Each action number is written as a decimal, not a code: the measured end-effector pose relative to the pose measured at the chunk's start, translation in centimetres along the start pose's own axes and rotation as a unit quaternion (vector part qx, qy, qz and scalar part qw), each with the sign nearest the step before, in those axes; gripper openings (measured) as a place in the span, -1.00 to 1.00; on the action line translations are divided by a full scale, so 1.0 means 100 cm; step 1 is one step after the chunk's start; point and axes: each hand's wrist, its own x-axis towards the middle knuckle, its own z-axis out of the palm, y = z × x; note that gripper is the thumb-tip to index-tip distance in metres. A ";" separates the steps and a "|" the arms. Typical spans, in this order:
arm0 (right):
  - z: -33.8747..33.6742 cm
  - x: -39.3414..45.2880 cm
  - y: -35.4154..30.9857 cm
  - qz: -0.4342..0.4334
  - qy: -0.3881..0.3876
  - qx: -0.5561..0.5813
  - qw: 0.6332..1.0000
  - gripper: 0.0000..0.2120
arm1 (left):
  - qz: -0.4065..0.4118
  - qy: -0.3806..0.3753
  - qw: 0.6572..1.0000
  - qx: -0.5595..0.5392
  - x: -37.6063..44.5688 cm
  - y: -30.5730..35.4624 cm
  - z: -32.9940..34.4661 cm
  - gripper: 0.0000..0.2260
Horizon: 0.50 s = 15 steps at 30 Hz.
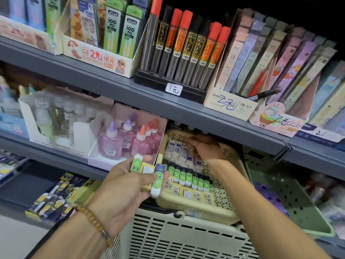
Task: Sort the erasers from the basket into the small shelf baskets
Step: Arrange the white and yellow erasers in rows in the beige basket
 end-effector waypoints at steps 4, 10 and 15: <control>0.000 -0.058 -0.019 -0.086 -0.135 -0.004 0.987 -0.84 | 0.014 0.006 1.000 0.016 0.001 -0.001 0.003 -0.71; 0.002 -0.089 -0.029 -0.125 -0.267 0.040 0.955 -0.93 | 0.022 0.013 0.998 0.056 0.002 -0.008 0.010 -0.79; -0.031 -0.067 -0.018 -0.006 -0.198 0.180 0.964 -0.91 | 0.006 0.024 0.997 0.071 0.003 -0.011 0.014 -0.86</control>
